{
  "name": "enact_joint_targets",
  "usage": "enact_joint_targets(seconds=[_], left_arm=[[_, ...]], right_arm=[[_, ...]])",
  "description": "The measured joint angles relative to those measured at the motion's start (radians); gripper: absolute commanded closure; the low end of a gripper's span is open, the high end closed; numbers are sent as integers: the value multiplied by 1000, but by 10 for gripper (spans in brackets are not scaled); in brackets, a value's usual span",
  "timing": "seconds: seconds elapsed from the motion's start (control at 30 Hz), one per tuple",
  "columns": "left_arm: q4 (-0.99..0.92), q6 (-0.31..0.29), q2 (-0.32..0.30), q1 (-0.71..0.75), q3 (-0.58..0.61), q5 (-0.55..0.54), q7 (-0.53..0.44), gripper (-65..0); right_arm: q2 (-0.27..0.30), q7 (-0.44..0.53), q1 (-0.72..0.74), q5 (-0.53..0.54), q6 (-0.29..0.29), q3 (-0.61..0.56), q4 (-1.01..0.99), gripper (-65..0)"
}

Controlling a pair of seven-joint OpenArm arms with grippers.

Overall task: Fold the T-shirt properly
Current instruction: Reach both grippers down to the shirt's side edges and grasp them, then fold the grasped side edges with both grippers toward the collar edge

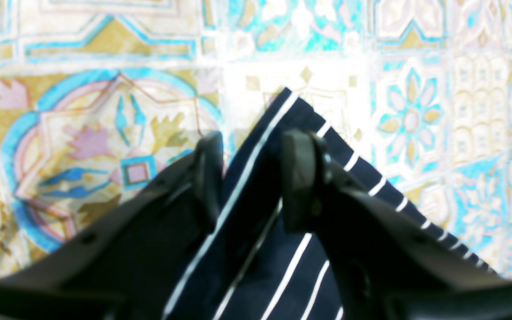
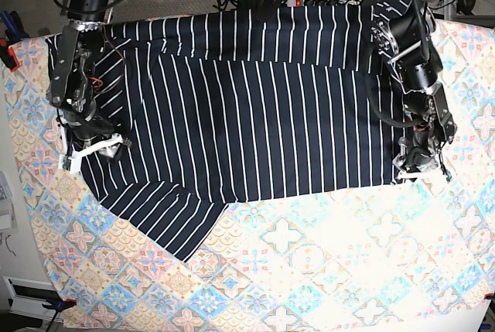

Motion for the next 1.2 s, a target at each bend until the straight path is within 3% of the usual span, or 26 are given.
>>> enact_joint_targets(seconds=[0.07, 0.2, 0.47, 0.73, 0.93, 1.2], left_arm=[[0, 4, -3, 0, 37, 2, -5, -163], [0, 3, 3, 1, 53, -2, 2, -5], [89, 0, 24, 32, 51, -8, 106, 0], [332, 8, 22, 170, 51, -129, 178, 0], [463, 4, 21, 263, 52, -181, 190, 0], [639, 2, 19, 353, 50, -244, 248, 0]], right_arm=[[0, 0, 0, 0, 0, 0, 0, -386], [0, 0, 0, 0, 0, 0, 0, -386], [-3, 0, 3, -1, 0, 0, 0, -386], [7, 2, 96, -4, 0, -14, -55, -385], [69, 4, 234, -5, -1, -108, -232, -385], [164, 156, 412, -7, 1, -282, -529, -387]])
